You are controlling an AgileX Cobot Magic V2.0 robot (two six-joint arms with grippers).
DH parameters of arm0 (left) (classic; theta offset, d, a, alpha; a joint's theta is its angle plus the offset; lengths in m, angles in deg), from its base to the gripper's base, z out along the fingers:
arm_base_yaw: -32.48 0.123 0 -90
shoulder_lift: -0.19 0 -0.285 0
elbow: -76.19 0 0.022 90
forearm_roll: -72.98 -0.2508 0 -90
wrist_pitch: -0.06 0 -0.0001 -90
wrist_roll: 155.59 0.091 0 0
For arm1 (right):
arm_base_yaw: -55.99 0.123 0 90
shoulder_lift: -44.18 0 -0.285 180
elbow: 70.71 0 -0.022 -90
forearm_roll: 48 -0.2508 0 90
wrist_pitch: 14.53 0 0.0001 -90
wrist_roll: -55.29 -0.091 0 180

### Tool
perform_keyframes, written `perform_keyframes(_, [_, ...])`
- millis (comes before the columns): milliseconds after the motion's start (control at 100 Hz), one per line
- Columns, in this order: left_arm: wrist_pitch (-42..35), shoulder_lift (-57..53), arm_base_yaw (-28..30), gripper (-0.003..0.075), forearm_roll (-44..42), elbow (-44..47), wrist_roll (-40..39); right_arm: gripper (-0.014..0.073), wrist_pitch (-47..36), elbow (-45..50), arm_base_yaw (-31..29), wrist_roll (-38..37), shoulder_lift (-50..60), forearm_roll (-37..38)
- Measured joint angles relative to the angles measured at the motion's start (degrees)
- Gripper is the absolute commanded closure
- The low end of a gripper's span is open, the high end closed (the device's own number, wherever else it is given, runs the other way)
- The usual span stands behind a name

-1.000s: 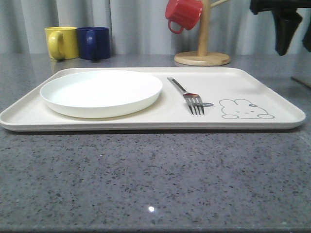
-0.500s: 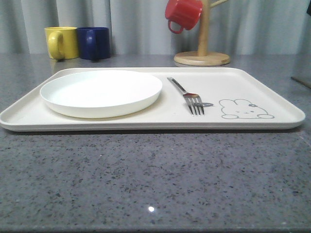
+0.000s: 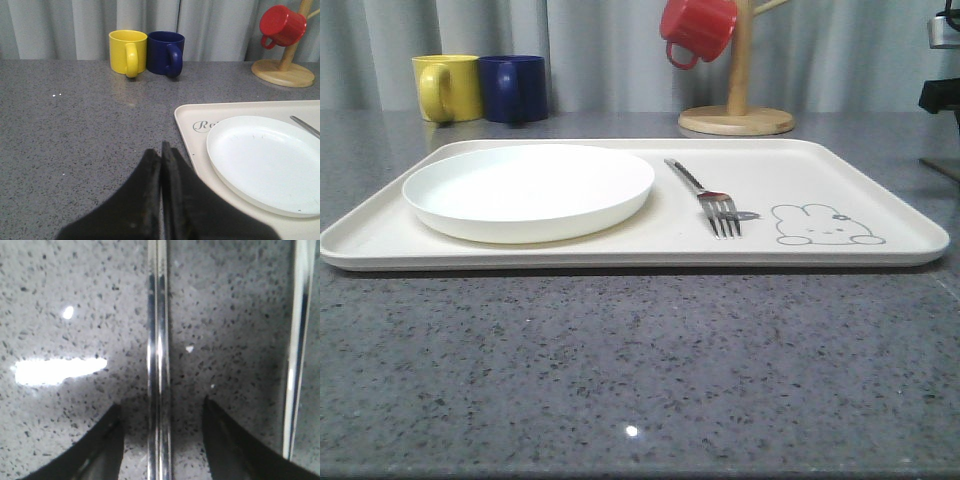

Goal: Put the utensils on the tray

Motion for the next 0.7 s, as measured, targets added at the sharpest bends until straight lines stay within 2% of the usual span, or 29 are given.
perform_keyframes(60, [0.0, 0.0, 0.0, 0.0739, 0.0, 0.0, 0.0, 0.0226, 0.0, 0.0, 0.0, 0.0, -0.09, 0.0])
perform_keyframes(110, [0.0, 0.0, 0.0, 0.0739, 0.0, 0.0, 0.0, 0.0271, 0.0, 0.0, 0.0, 0.0, -0.09, 0.0])
perform_keyframes(280, [0.0, 0.0, 0.0, 0.0739, 0.0, 0.0, 0.0, 0.0543, 0.0, 0.0, 0.0, 0.0, -0.09, 0.0])
perform_keyframes(370, [0.0, 0.0, 0.0, 0.0739, 0.0, 0.0, 0.0, 0.0641, 0.09, 0.0, 0.0, 0.0, -0.09, -0.12])
perform_keyframes(700, [0.0, 0.0, 0.0, 0.0739, 0.0, 0.0, 0.0, 0.065, 0.28, 0.0, 0.0, -1.14, 0.83, -0.12])
